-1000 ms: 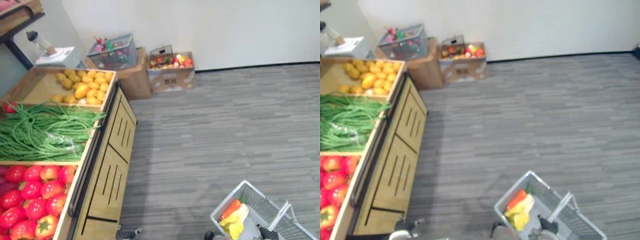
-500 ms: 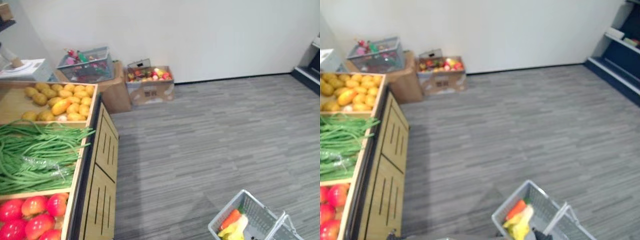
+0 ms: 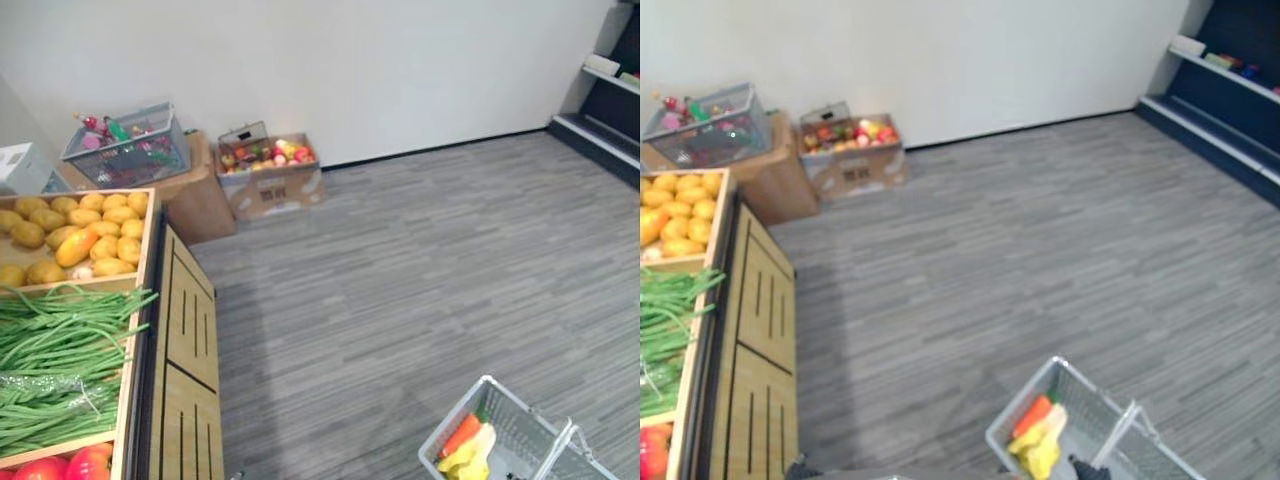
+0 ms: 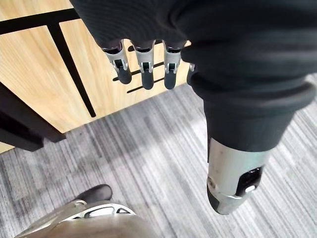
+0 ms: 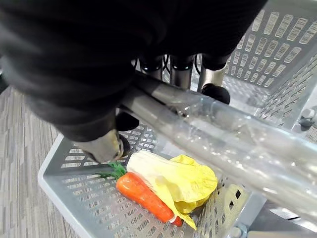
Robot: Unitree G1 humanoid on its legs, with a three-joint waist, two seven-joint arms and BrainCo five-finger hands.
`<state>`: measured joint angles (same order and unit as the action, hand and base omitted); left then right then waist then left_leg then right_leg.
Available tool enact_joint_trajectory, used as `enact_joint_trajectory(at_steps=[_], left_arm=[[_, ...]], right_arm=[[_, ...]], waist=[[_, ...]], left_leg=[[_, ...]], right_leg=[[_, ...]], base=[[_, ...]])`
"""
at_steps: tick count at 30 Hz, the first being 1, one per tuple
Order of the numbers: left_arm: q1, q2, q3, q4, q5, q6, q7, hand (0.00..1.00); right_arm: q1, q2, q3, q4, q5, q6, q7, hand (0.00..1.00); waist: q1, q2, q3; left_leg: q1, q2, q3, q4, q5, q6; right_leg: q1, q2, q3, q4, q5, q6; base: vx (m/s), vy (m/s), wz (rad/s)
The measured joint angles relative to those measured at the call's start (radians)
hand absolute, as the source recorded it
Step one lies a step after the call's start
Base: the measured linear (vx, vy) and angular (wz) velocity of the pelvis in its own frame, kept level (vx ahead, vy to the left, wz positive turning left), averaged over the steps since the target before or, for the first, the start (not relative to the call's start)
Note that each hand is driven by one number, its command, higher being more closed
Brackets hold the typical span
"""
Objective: Pick vegetable in the basket
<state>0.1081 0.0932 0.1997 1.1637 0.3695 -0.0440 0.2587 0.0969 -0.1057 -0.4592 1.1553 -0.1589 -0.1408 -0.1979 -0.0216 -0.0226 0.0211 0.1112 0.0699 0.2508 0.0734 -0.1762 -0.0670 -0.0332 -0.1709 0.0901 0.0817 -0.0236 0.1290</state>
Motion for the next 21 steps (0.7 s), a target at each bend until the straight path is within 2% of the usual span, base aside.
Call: enact_joint_trajectory(at_steps=[5, 8, 12, 13, 14, 17, 21], left_arm=[[0.001, 0.005, 0.011, -0.002, -0.016, -0.013, -0.005, 0.0], [0.016, -0.004, 0.09, 0.001, -0.122, -0.019, -0.024, 0.0], [0.035, -0.025, 0.173, 0.02, -0.21, -0.02, -0.041, 0.0], [0.035, -0.034, 0.192, 0.02, -0.211, -0.02, -0.044, 0.0], [0.037, -0.037, 0.2, 0.02, -0.212, -0.02, -0.046, 0.0], [0.045, -0.044, 0.207, 0.02, -0.249, -0.02, -0.05, 0.0], [0.046, -0.039, 0.197, 0.021, -0.25, -0.021, -0.066, 0.0]], right_arm=[[-0.007, 0.004, 0.038, -0.001, 0.0, -0.011, 0.005, 1.0], [-0.001, 0.007, 0.036, 0.001, 0.004, -0.014, 0.018, 1.0], [0.036, 0.02, -0.016, 0.002, 0.05, -0.015, 0.034, 1.0], [0.039, 0.024, -0.035, 0.002, 0.057, -0.015, 0.034, 1.0], [0.041, 0.025, -0.045, 0.002, 0.062, -0.014, 0.035, 1.0], [0.046, 0.028, -0.056, 0.005, 0.1, -0.008, 0.037, 1.0], [0.043, 0.028, -0.077, 0.039, 0.142, 0.0, 0.037, 1.0]], waist=[[0.01, -0.01, 0.005], [0.023, -0.018, 0.009], [0.019, -0.015, 0.004], [0.019, -0.005, -0.002], [0.019, -0.011, 0.001], [0.019, -0.002, -0.002], [0.02, -0.005, -0.003]], left_leg=[[-0.031, -0.002, -0.028, -0.007, -0.008, 0.006], [-0.055, -0.012, -0.047, 0.001, 0.001, 0.008], [-0.05, -0.012, -0.108, -0.05, 0.052, -0.003], [-0.043, -0.009, -0.123, -0.072, 0.069, -0.008], [-0.041, -0.006, -0.128, -0.083, 0.078, -0.009], [-0.028, 0.006, -0.145, -0.106, 0.096, -0.017], [-0.017, 0.011, -0.152, -0.108, 0.097, -0.018]], right_leg=[[-0.027, -0.009, -0.016, 0.003, -0.001, 0.001], [-0.023, -0.023, -0.051, -0.034, -0.003, 0.004], [0.003, -0.019, -0.118, -0.051, -0.008, 0.009], [0.004, -0.015, -0.134, -0.054, -0.009, 0.008], [0.005, -0.013, -0.139, -0.056, -0.009, 0.008], [0.022, -0.001, -0.162, -0.063, -0.007, 0.01], [0.044, 0.002, -0.173, -0.067, -0.007, 0.01]], base=[[-0.12, -0.03, 0.11], [-0.15, -0.076, 0.11], [-0.06, -0.075, 0.41], [-0.01, -0.09, 0.4], [0.0, -0.076, 0.25], [-0.01, -0.056, 0.16], [0.0, -0.014, 0.09]])
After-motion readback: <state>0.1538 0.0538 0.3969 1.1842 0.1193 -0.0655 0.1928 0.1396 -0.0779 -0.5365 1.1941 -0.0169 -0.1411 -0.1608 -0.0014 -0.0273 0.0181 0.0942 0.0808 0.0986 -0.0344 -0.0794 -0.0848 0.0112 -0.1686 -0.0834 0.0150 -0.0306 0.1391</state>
